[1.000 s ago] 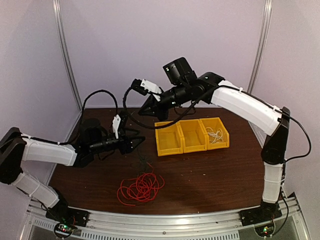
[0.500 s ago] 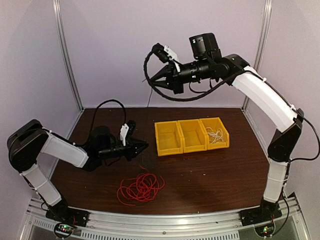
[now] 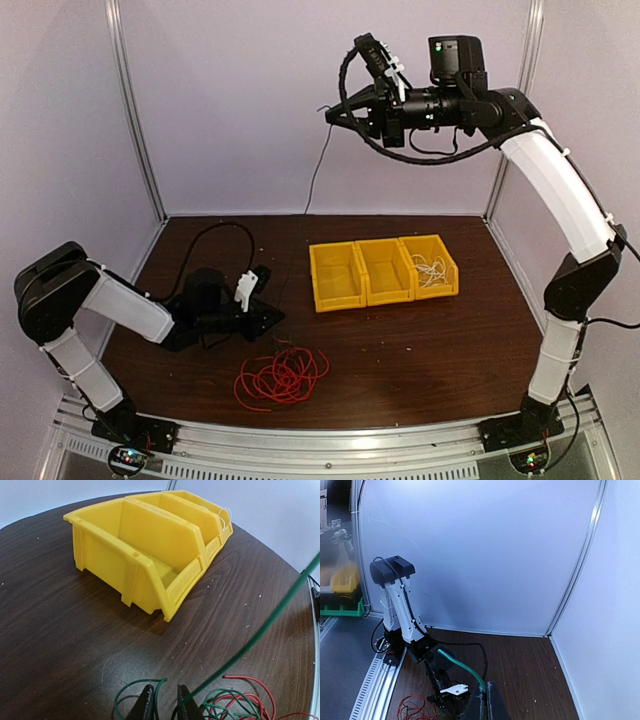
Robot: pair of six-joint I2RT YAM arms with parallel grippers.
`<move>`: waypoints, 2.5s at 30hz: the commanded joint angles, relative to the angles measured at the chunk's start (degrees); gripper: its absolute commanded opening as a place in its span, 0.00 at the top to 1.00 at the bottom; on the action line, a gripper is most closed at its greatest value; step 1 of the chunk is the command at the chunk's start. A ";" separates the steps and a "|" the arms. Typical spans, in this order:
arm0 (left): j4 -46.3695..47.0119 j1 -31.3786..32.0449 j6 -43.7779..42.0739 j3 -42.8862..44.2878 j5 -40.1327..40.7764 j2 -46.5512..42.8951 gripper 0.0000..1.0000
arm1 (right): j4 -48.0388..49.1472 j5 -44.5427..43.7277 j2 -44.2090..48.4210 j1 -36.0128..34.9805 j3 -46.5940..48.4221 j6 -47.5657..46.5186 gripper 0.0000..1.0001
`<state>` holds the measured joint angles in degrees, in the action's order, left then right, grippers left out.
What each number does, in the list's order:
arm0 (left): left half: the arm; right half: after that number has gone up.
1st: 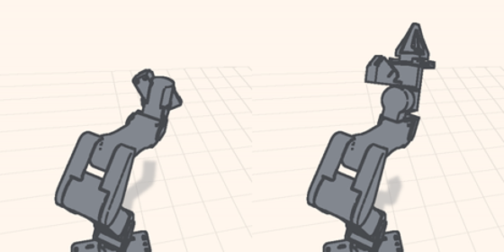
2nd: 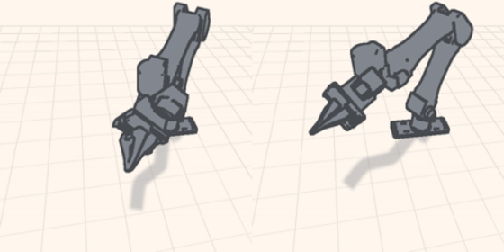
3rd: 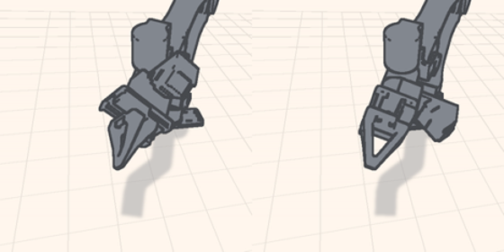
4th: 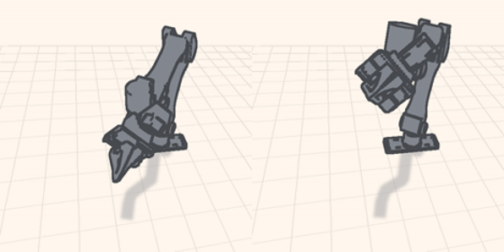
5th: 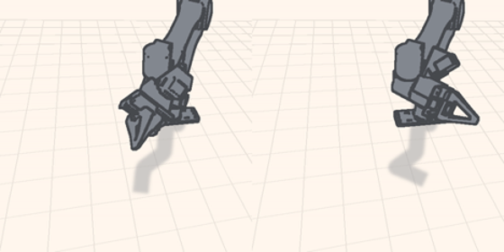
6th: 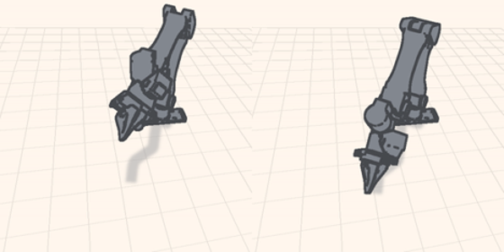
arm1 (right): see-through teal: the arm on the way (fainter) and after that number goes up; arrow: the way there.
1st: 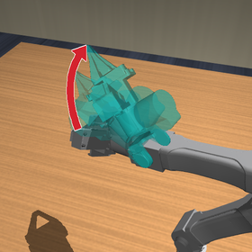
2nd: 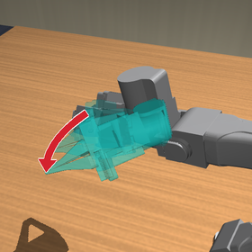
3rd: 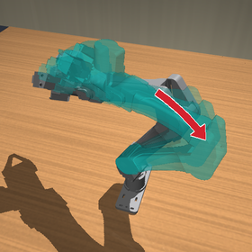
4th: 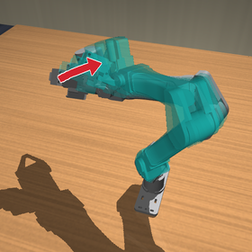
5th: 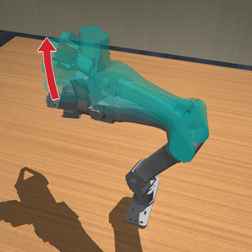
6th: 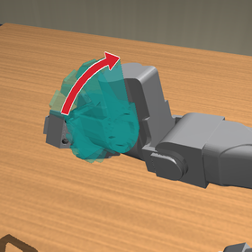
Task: Untangle the cables
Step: Untie one of the twisted cables from the tangled cable pile.
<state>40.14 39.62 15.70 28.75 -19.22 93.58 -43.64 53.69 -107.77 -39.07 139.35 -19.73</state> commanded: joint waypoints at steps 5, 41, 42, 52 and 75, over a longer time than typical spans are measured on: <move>-6.01 0.29 -1.88 -2.89 4.52 -4.32 0.81 | 4.60 6.53 7.69 7.42 2.32 4.93 1.00; -8.01 0.29 -1.00 -8.87 11.81 -30.98 0.77 | 2.78 0.69 43.58 38.32 -60.64 -1.25 1.00; -6.13 0.29 -1.18 -8.84 11.00 -30.41 0.75 | 3.12 0.22 44.80 38.34 -62.88 -1.29 1.00; 2.42 0.46 -1.67 0.10 4.04 -10.60 0.56 | -3.35 -16.36 47.41 41.83 -79.03 -14.71 1.00; -0.22 0.55 4.07 8.75 0.50 4.93 0.55 | 4.87 -31.06 14.36 11.92 -63.88 -23.05 0.52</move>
<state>40.16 39.88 17.50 35.99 -18.31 98.67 -43.00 27.31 -85.52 -22.92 67.42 -42.35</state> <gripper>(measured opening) 0.444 0.497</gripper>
